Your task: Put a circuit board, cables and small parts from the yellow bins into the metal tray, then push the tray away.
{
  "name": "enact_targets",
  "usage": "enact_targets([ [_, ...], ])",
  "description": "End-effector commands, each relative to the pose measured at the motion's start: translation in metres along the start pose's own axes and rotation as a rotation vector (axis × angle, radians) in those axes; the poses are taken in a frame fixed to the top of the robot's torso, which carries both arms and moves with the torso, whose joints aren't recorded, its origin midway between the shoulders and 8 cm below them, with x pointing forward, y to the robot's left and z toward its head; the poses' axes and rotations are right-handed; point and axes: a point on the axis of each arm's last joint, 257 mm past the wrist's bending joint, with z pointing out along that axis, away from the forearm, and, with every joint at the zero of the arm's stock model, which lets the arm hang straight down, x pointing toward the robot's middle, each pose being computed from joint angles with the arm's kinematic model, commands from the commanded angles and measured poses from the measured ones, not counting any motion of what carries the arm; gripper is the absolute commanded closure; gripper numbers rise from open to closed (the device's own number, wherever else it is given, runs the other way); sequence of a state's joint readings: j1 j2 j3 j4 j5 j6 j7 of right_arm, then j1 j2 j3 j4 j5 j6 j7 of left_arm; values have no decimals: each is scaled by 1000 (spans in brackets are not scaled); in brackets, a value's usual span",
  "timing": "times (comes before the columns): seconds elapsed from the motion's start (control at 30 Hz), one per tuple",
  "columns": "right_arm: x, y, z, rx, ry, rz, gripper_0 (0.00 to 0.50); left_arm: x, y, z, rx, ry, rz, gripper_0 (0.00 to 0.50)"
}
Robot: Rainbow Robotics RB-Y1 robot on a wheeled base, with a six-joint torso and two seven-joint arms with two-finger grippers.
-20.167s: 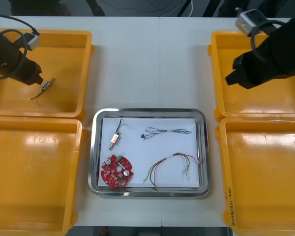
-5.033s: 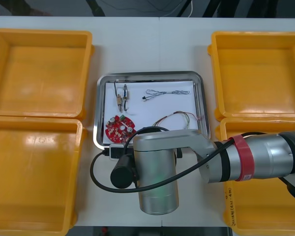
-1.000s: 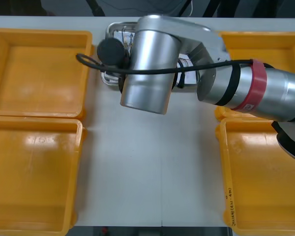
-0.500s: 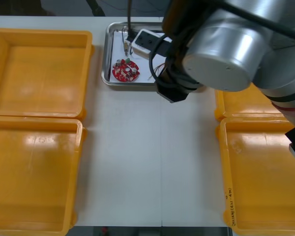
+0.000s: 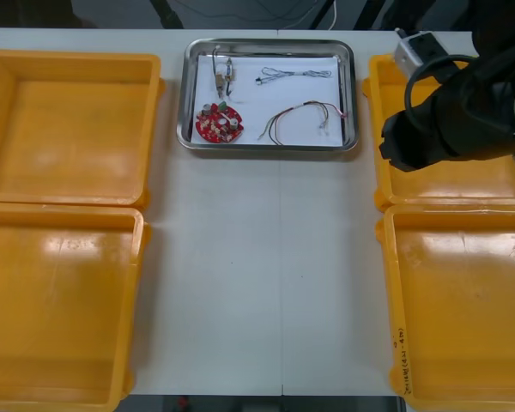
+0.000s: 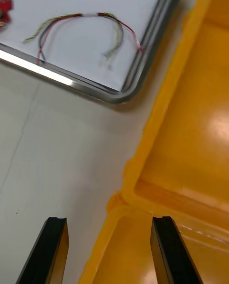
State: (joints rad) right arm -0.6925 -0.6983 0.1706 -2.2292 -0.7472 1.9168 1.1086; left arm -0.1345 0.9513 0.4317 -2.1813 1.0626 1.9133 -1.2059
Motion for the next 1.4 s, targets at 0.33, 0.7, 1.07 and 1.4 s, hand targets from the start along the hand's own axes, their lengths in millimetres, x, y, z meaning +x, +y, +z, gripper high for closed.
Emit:
enact_targets([
  [0.33, 78, -121, -8, 118, 116, 334, 0, -2, 13, -14, -50, -15, 71, 0],
  [0.7, 138, -150, -12, 134, 200, 445, 0, -2, 13, -14, -50, -15, 71, 0],
  [1.07, 165, -154, -14, 142, 238, 481, 0, -2, 13, -14, -50, -15, 71, 0],
  [1.4, 166, -148, -15, 132, 239, 477, 0, -2, 13, -14, -50, -15, 71, 0],
])
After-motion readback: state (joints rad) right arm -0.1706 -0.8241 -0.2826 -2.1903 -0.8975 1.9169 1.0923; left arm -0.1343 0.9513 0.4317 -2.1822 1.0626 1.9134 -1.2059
